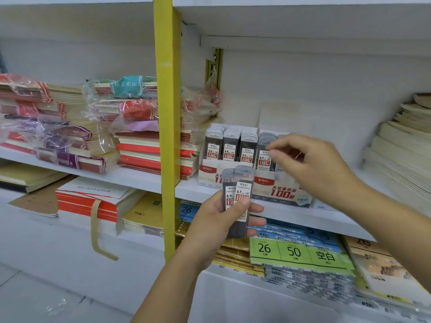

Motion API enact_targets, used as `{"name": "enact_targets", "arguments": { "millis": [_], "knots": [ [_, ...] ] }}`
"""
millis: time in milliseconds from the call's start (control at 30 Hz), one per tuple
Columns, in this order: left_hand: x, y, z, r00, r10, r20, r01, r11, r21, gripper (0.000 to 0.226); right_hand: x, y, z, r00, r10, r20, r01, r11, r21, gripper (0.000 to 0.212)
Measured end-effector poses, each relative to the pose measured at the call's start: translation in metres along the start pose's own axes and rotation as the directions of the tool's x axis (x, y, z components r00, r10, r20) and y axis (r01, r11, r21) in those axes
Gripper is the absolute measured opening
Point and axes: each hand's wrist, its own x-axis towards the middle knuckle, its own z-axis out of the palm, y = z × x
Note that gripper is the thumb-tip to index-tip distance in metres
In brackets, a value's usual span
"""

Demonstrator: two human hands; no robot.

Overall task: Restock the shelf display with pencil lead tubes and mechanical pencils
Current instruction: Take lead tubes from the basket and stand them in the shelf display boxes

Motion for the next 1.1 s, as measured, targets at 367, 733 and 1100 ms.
{"name": "enact_targets", "arguments": {
  "millis": [367, 733, 1100],
  "knots": [
    [0.000, -0.001, 0.002, 1.000, -0.020, 0.016, 0.020, 1.000, 0.014, 0.028, -0.005, 0.006, -0.006, 0.970, 0.232, -0.070, -0.165, 0.845, 0.509, 0.019],
    [0.004, -0.005, 0.001, 0.997, -0.006, -0.076, 0.012, 0.997, 0.082, 0.019, 0.030, 0.039, -0.034, 0.995, 0.003, -0.102, -0.012, 0.996, -0.085, 0.026],
    [0.005, -0.004, 0.001, 0.982, 0.026, -0.187, -0.005, 0.994, 0.111, 0.027, 0.039, 0.049, -0.016, 0.991, 0.120, 0.059, -0.118, 0.992, -0.038, 0.021]
  ]
}}
